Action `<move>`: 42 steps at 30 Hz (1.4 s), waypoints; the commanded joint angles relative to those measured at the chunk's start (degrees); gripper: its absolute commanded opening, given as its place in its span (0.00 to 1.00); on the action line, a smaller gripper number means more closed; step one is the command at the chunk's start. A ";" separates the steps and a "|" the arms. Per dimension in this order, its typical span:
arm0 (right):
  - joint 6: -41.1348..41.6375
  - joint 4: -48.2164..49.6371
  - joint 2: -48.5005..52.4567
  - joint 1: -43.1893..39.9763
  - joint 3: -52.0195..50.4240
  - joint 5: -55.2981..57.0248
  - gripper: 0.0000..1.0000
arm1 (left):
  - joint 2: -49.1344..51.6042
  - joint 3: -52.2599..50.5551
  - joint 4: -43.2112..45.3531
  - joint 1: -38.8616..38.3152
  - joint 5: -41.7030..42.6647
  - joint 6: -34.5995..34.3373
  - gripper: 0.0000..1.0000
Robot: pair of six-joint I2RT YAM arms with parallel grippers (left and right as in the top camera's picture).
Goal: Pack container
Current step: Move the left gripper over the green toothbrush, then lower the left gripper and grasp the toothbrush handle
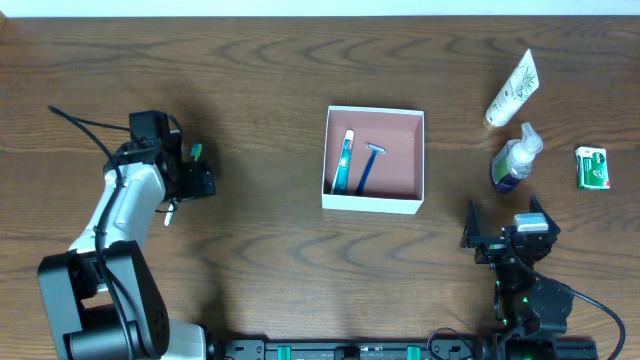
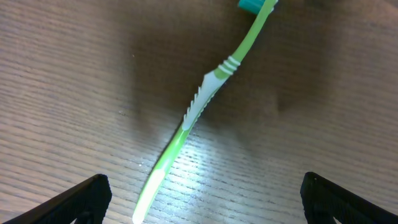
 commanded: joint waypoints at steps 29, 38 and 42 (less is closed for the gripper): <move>-0.74 -0.11 -0.24 0.00 -0.13 -0.24 0.99 | 5.60 -1.16 1.66 0.35 -0.20 0.59 0.98; -0.74 -0.11 -0.24 0.00 -0.13 -0.24 0.99 | 5.60 -1.16 2.16 0.35 -0.22 0.57 0.89; -0.74 -0.11 -0.24 0.00 -0.13 -0.24 0.99 | 5.60 -1.18 2.12 0.35 0.46 0.57 0.78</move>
